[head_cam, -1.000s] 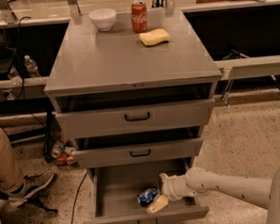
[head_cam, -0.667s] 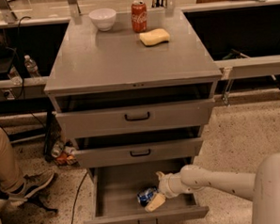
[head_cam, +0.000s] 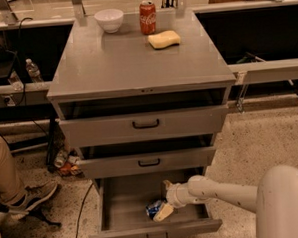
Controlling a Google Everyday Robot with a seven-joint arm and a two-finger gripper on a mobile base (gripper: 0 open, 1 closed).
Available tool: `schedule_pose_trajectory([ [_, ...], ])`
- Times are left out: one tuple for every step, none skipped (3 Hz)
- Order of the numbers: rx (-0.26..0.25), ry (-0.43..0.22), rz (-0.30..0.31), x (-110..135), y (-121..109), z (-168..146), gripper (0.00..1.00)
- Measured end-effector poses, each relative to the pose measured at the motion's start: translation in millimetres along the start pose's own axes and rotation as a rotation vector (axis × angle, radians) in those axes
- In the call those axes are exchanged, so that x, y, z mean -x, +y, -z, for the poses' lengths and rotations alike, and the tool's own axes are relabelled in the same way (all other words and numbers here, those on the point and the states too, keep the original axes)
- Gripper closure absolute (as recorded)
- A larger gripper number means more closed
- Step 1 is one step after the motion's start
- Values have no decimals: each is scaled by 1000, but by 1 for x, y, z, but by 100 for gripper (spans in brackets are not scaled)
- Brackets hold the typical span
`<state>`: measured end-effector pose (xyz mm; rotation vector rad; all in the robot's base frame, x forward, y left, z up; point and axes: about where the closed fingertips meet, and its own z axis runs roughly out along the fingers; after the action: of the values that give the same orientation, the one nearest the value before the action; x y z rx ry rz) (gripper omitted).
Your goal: Pick pepsi can from bottom drawer and place on counter
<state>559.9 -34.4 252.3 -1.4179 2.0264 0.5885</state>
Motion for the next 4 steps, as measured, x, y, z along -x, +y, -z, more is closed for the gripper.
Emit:
schedule_pose_trajectory([
  [39,-37,36,-16,-20,-19,0],
  [75,-49,37,-30,-37,-26,0],
  [85,-56,53,-42,-47,-33,0],
  [93,-62,71,-49,-47,-41,0],
])
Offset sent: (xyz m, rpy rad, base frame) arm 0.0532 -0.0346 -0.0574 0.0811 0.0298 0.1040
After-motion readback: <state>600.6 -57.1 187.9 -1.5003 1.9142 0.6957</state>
